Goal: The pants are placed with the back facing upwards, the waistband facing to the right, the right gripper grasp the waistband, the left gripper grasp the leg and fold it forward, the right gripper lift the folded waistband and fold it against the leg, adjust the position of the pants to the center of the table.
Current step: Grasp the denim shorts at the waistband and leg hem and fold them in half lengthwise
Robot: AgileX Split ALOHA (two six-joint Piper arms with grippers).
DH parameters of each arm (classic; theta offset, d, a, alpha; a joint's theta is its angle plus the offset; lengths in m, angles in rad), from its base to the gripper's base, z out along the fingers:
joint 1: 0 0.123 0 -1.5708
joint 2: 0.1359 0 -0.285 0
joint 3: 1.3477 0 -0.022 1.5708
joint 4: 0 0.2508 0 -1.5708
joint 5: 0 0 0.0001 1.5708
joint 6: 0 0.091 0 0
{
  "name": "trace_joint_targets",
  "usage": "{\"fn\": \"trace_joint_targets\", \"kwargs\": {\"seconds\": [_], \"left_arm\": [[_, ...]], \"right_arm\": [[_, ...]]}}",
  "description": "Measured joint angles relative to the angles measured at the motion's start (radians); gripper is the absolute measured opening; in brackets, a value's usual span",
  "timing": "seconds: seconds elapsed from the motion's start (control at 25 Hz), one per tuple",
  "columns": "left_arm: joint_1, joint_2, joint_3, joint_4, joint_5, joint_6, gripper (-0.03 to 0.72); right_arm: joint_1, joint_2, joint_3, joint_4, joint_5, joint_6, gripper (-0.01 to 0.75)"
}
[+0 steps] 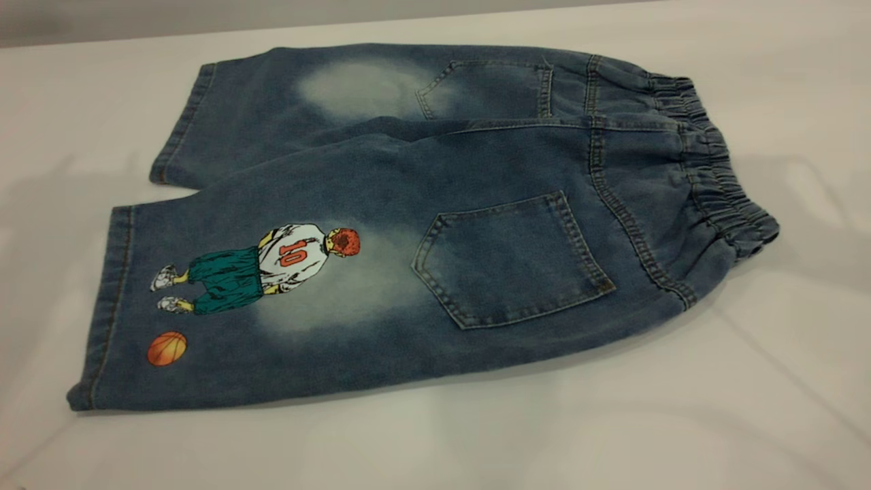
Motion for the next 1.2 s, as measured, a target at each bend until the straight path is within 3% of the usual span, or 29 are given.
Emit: {"fn": "trace_joint_targets", "kwargs": {"seconds": [0.2,0.4,0.88,1.2], "left_arm": [[0.0,0.0,0.0,0.001,0.001,0.0,0.497],[0.0,0.0,0.0,0.001,0.003,0.0,0.497],[0.0,0.0,0.0,-0.002,0.01,0.0,0.497],[0.0,0.0,0.0,-0.003,0.024,-0.004,0.497]], "right_arm": [[-0.102,0.096,0.0,0.226,0.171,-0.188,0.513],[-0.191,0.163,0.022,0.321,0.273,-0.271,0.512],[-0.309,0.278,0.158,0.304,0.179,-0.359,0.512],[-0.311,0.356,0.214,0.305,0.054,-0.339,0.512]]}}
